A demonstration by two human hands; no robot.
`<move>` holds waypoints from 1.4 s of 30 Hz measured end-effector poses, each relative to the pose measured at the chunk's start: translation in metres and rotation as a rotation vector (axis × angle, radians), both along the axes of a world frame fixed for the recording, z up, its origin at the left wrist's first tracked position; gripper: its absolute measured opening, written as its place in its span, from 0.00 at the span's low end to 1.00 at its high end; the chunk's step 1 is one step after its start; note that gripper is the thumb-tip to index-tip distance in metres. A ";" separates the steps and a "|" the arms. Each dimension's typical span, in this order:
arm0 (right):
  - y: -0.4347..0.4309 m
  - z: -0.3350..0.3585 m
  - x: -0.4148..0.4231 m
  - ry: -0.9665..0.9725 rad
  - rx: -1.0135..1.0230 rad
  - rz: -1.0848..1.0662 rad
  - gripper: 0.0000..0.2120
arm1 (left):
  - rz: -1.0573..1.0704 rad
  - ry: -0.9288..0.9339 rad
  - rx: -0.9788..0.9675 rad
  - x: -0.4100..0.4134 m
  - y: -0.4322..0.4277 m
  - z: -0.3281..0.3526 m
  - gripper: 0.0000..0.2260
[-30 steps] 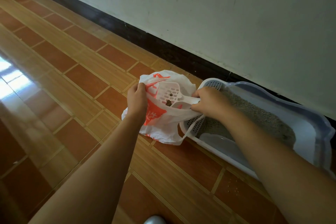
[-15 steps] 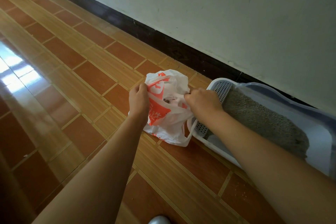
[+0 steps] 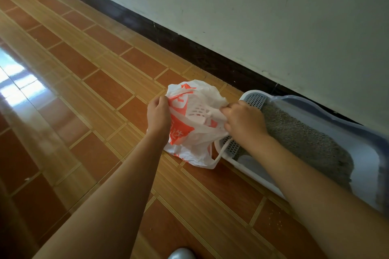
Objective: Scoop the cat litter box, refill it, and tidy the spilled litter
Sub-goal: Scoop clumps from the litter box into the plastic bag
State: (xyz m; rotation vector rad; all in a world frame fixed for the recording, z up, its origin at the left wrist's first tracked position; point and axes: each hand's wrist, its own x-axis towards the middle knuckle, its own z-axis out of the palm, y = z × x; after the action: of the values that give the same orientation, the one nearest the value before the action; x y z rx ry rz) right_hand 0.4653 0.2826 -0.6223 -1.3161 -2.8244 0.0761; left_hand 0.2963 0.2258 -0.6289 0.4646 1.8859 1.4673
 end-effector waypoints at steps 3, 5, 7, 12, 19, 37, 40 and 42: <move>-0.004 -0.003 0.014 0.135 -0.103 -0.086 0.14 | -0.002 0.010 -0.021 0.004 0.004 -0.001 0.11; -0.006 -0.004 0.027 0.200 -0.190 -0.135 0.18 | 0.000 0.007 -0.035 0.008 0.007 -0.002 0.10; -0.007 -0.003 0.041 0.250 -0.273 -0.202 0.21 | -0.006 0.010 -0.039 0.013 0.010 -0.003 0.10; -0.007 0.005 0.079 0.379 -0.484 -0.333 0.20 | -0.041 0.005 -0.045 0.031 0.016 0.002 0.12; -0.007 0.027 0.142 0.467 -0.636 -0.409 0.19 | -0.078 0.049 -0.078 0.057 0.026 -0.001 0.12; -0.039 0.031 0.260 0.854 -0.472 -0.751 0.18 | -0.222 0.147 -0.073 0.124 0.049 -0.003 0.13; -0.044 0.028 0.272 0.924 -0.400 -0.823 0.17 | -0.250 0.139 -0.071 0.132 0.050 -0.001 0.14; -0.048 0.029 0.283 0.960 -0.342 -0.874 0.17 | -0.275 0.139 -0.064 0.137 0.050 0.001 0.14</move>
State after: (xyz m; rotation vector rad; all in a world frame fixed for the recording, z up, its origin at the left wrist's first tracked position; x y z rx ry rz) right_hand 0.7486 0.2344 -0.5936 -1.7788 -1.3667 0.8922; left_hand 0.4328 0.2762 -0.6278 0.7799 1.8821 1.2168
